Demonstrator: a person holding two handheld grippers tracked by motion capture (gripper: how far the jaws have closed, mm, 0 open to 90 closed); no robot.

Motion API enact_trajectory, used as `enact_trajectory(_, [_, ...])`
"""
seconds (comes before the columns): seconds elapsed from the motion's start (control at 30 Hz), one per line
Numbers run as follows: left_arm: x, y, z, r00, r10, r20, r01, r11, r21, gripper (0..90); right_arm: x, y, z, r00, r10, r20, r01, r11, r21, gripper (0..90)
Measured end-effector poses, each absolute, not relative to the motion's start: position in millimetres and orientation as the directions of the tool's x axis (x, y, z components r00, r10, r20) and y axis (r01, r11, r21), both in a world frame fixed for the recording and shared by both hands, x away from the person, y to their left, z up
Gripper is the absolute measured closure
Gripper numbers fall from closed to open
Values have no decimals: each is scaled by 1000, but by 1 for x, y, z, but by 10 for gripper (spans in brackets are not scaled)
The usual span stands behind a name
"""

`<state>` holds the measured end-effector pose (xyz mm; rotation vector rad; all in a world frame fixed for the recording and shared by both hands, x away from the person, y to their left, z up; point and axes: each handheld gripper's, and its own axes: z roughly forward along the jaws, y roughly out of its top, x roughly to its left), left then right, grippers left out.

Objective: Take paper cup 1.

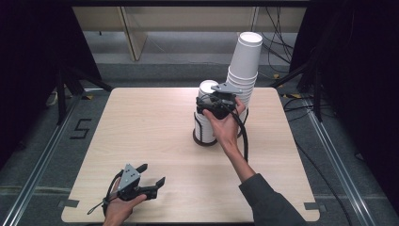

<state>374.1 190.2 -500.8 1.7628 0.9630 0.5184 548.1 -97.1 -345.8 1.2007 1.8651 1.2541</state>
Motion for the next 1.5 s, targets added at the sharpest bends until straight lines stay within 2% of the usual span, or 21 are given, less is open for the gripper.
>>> enact_trajectory(0.27, [374, 190, -501, 590, 801, -95, 369, -163, 915, 145, 543, -98, -326, -440, 898, 7, 306, 143, 941, 196])
enact_trajectory(0.43, [374, 190, -501, 592, 800, -97, 370, -163, 915, 145, 539, -102, -306, -455, 890, 38, 293, 109, 950, 196])
enact_trajectory(0.73, [375, 193, -500, 576, 811, -101, 378, -155, 913, 145, 535, -112, -266, -510, 857, 72, 241, 62, 969, 197])
enact_trajectory(0.9, [374, 191, -501, 593, 799, -102, 375, -161, 913, 145, 515, -117, -250, -568, 820, 72, 209, 59, 976, 196])
enact_trajectory(1.2, [376, 193, -500, 579, 808, -111, 376, -143, 915, 145, 466, -126, -264, -669, 739, 81, 197, 72, 978, 197])
enact_trajectory(1.5, [377, 193, -500, 578, 808, -117, 366, -128, 922, 145, 437, -134, -326, -736, 669, 102, 238, 115, 964, 197])
